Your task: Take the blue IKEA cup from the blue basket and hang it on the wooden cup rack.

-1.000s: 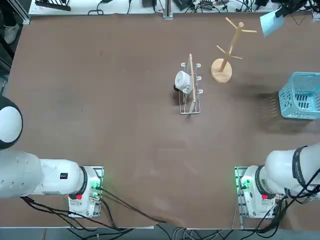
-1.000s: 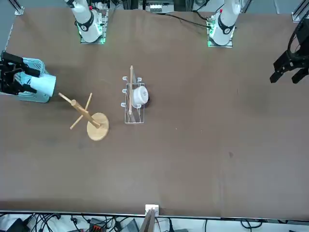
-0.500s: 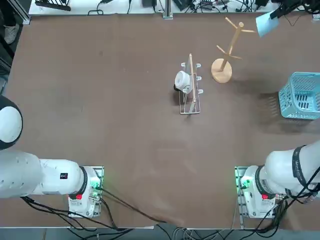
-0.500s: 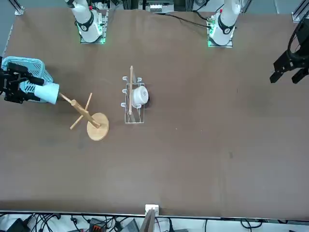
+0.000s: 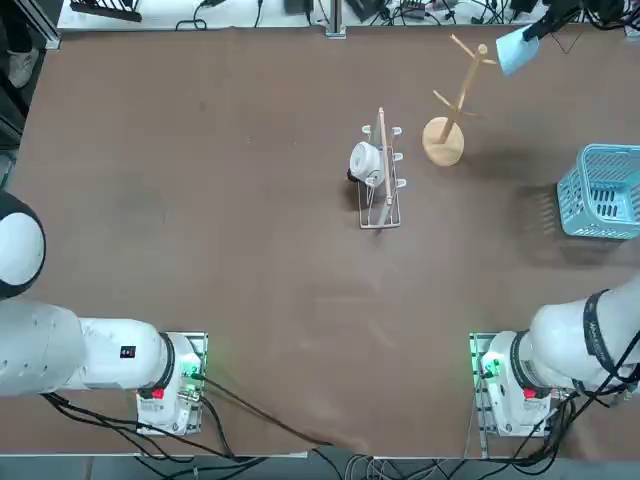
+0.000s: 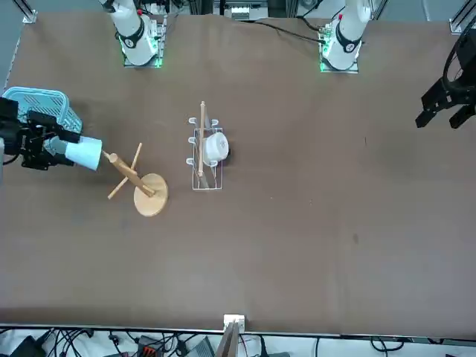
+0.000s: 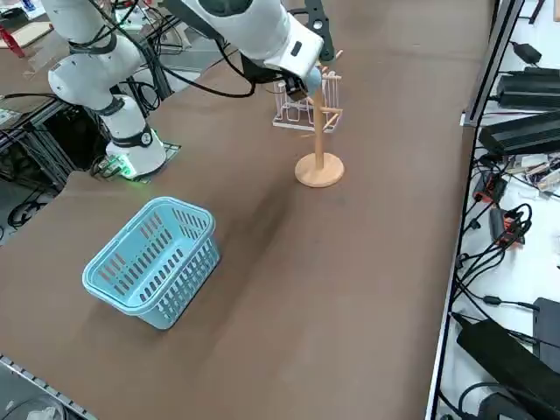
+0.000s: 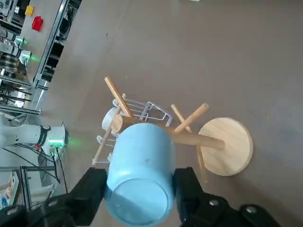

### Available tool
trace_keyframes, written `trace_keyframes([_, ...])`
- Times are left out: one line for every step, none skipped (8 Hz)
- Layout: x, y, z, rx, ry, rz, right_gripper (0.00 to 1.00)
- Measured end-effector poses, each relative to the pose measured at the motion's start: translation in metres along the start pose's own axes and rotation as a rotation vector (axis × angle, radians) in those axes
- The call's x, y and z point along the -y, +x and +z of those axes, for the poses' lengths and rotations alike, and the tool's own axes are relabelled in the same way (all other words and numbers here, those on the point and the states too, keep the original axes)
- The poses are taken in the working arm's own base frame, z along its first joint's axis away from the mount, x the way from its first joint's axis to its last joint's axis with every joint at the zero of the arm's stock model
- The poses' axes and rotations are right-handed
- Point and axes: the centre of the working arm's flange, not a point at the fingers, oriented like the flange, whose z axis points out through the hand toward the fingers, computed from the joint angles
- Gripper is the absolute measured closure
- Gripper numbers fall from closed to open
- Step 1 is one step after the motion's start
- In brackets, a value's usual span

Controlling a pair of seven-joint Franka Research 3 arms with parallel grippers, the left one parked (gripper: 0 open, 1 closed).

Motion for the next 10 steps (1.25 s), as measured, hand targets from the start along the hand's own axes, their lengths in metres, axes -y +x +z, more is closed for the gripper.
trace_keyframes([-0.001,0.002,0.004,0.004,0.004,0.0,0.18])
trace_keyframes([-0.002,0.002,0.007,0.008,0.007,0.0,0.15])
trace_keyframes([-0.002,0.003,0.008,0.009,0.008,0.001,0.15])
trace_keyframes([-0.003,0.002,0.008,0.009,0.008,0.002,0.06])
trace_keyframes([-0.003,0.002,0.008,0.008,0.008,0.002,0.0])
trace_keyframes([-0.003,0.002,0.007,0.008,0.008,0.002,0.01])
trace_keyframes([-0.003,0.003,0.007,0.007,0.007,0.0,0.01])
trace_keyframes([0.0,0.005,0.003,0.002,-0.001,-0.006,0.01])
trace_keyframes([0.005,0.009,-0.009,-0.001,-0.03,-0.012,0.0])
trace_keyframes([0.013,0.01,-0.028,0.014,-0.093,0.001,0.0])
